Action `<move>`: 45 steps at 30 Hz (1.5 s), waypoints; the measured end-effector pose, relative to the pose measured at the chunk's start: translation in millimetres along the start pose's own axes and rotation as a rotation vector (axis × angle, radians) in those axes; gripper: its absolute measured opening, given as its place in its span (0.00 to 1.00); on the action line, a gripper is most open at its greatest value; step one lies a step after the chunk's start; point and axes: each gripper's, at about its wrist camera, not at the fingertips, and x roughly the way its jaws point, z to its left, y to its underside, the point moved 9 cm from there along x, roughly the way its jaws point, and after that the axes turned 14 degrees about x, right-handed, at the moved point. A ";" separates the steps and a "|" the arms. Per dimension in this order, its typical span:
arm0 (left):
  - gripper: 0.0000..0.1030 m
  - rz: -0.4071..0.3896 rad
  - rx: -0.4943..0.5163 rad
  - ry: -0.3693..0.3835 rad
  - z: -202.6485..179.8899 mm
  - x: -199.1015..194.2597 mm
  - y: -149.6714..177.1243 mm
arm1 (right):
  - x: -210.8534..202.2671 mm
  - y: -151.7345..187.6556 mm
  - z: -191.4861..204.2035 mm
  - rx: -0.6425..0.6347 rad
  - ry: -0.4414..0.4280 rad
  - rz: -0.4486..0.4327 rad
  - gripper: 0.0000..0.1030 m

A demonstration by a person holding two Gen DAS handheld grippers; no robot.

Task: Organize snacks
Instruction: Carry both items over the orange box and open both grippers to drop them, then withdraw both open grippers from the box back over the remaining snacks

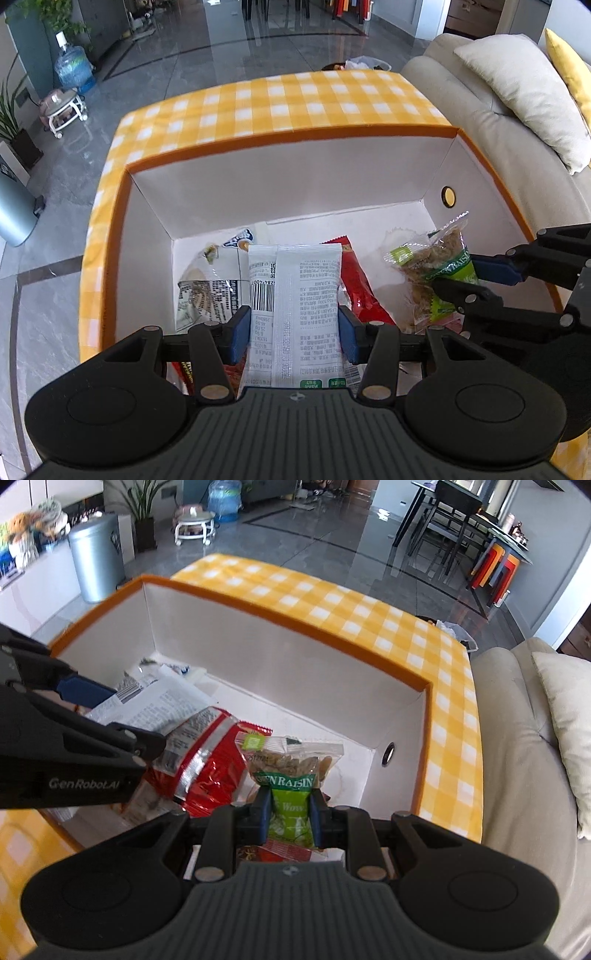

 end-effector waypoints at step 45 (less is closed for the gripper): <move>0.76 -0.247 -0.065 -0.013 -18.8 -126.0 41.2 | -120.9 42.8 7.2 0.151 -0.043 -0.147 0.73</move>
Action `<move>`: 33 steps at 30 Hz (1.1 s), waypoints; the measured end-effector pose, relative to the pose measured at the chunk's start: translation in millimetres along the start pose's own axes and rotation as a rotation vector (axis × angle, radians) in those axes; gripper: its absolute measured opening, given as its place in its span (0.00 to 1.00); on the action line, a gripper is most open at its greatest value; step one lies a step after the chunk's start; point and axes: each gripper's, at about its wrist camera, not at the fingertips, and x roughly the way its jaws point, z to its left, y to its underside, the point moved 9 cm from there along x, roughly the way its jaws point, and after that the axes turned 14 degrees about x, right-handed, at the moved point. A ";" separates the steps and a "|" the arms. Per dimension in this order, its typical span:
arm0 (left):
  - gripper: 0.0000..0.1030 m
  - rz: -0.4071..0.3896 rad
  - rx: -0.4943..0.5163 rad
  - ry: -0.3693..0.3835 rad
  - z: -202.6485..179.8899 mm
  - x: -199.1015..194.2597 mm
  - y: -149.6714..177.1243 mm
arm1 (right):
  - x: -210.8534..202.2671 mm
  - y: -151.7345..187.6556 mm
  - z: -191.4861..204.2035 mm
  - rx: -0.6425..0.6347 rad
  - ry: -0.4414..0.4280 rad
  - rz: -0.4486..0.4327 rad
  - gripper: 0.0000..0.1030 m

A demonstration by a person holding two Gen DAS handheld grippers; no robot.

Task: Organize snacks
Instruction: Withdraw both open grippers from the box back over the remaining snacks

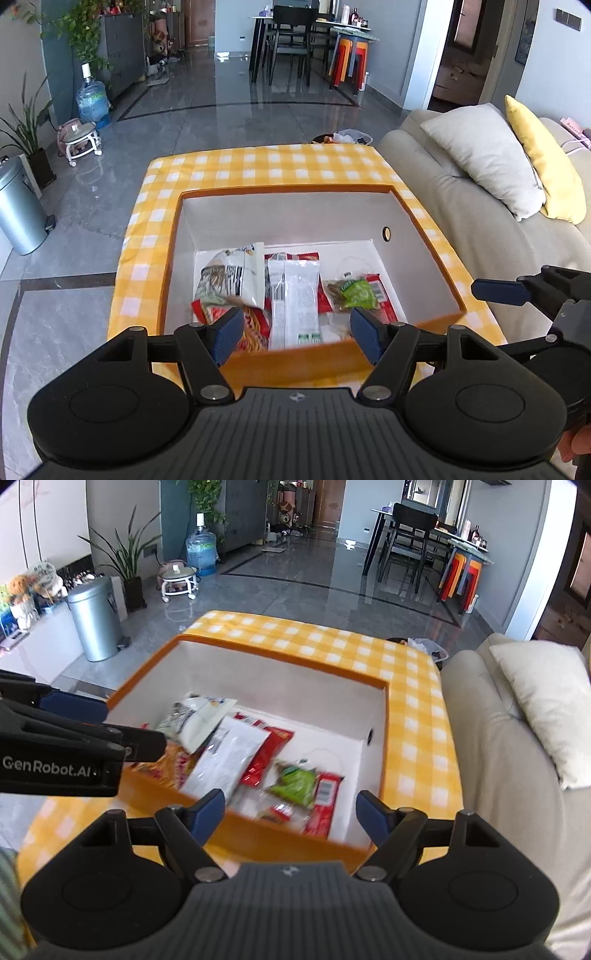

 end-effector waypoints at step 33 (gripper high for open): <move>0.72 0.253 -0.210 0.038 -58.3 20.6 142.2 | -1.3 150.5 -58.6 0.178 0.017 0.207 0.69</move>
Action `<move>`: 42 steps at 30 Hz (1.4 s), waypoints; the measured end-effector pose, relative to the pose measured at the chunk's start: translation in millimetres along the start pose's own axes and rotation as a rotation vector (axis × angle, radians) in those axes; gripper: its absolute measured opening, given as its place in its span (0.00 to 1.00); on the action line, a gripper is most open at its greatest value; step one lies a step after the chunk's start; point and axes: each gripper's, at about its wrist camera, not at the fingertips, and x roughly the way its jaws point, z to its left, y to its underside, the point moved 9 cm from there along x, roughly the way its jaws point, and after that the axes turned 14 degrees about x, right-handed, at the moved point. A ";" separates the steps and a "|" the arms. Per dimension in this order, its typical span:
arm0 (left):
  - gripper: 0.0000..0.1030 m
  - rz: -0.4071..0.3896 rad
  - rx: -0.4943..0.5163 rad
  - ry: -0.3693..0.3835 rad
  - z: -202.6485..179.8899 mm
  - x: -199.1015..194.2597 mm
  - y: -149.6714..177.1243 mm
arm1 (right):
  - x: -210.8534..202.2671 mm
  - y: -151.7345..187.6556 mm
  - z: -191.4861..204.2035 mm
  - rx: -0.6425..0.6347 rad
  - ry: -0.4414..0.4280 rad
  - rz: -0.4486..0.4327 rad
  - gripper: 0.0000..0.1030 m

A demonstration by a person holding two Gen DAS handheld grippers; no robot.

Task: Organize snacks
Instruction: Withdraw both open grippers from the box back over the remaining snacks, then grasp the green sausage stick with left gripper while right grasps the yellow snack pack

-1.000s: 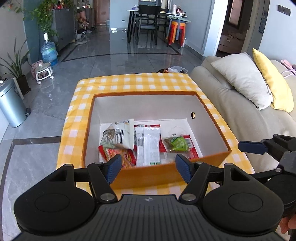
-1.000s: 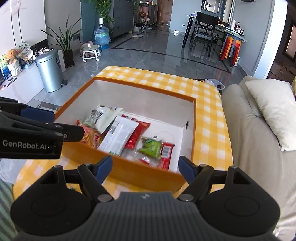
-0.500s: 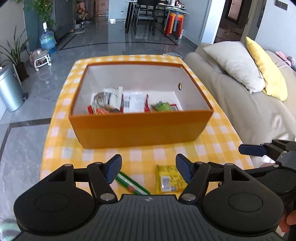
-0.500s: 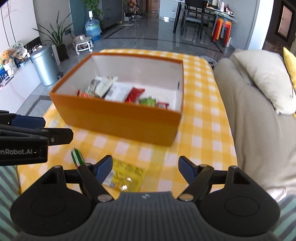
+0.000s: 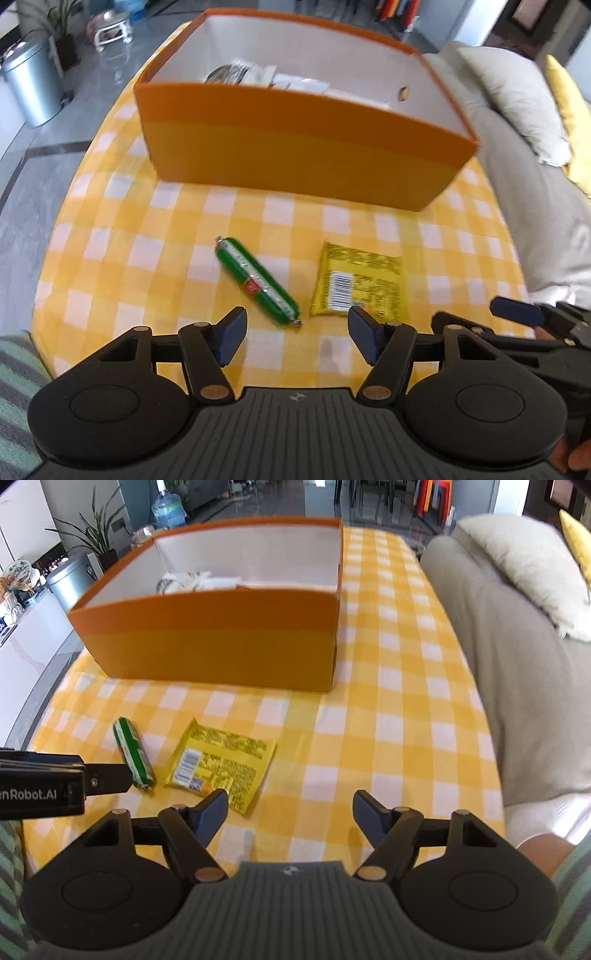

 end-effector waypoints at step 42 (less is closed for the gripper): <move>0.32 0.133 -0.029 -0.025 32.3 47.7 -9.5 | 62.1 1.9 56.6 0.116 -0.204 0.193 0.25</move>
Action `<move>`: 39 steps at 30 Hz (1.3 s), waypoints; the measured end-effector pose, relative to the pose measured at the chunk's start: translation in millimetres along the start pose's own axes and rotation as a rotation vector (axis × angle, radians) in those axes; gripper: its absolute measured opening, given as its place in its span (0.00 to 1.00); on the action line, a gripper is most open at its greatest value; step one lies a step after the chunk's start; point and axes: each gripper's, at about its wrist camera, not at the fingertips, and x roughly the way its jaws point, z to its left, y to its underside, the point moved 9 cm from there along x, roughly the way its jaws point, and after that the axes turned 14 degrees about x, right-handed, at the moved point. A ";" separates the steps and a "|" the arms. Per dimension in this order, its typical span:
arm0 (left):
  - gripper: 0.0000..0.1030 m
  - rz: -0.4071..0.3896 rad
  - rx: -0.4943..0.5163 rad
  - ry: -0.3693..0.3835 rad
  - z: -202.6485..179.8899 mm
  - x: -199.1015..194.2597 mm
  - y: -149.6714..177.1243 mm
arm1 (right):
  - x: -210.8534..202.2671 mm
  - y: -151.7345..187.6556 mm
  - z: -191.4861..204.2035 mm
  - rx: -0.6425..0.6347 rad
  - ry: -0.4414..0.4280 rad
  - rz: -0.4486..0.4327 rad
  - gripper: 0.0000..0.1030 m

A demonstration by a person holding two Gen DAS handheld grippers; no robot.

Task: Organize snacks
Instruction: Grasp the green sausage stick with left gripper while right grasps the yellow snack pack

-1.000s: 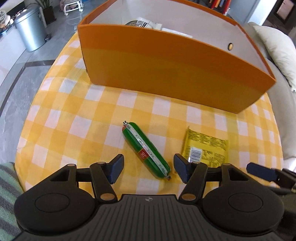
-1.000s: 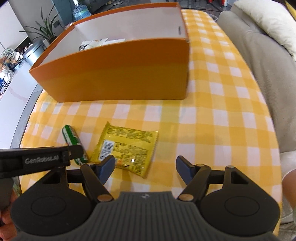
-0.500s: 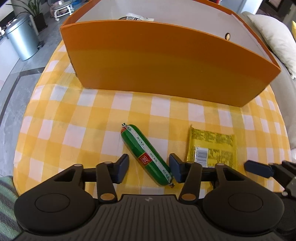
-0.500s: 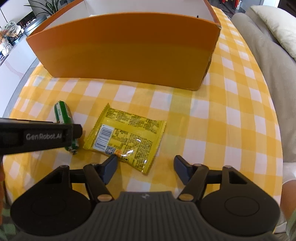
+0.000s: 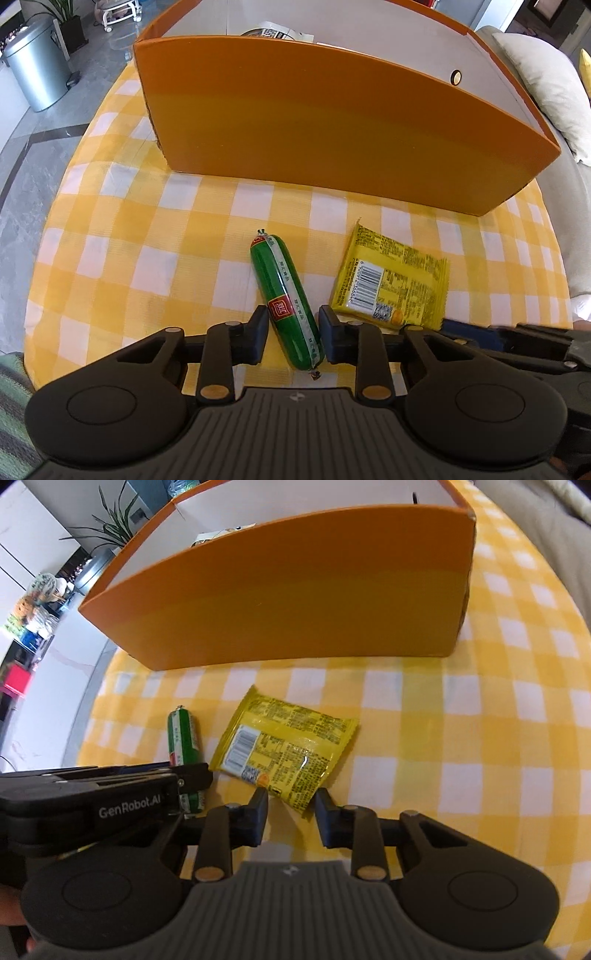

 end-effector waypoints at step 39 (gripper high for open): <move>0.31 -0.005 0.018 0.021 -3.4 1.1 2.9 | 27.2 -8.5 32.4 -0.552 0.100 -0.008 0.70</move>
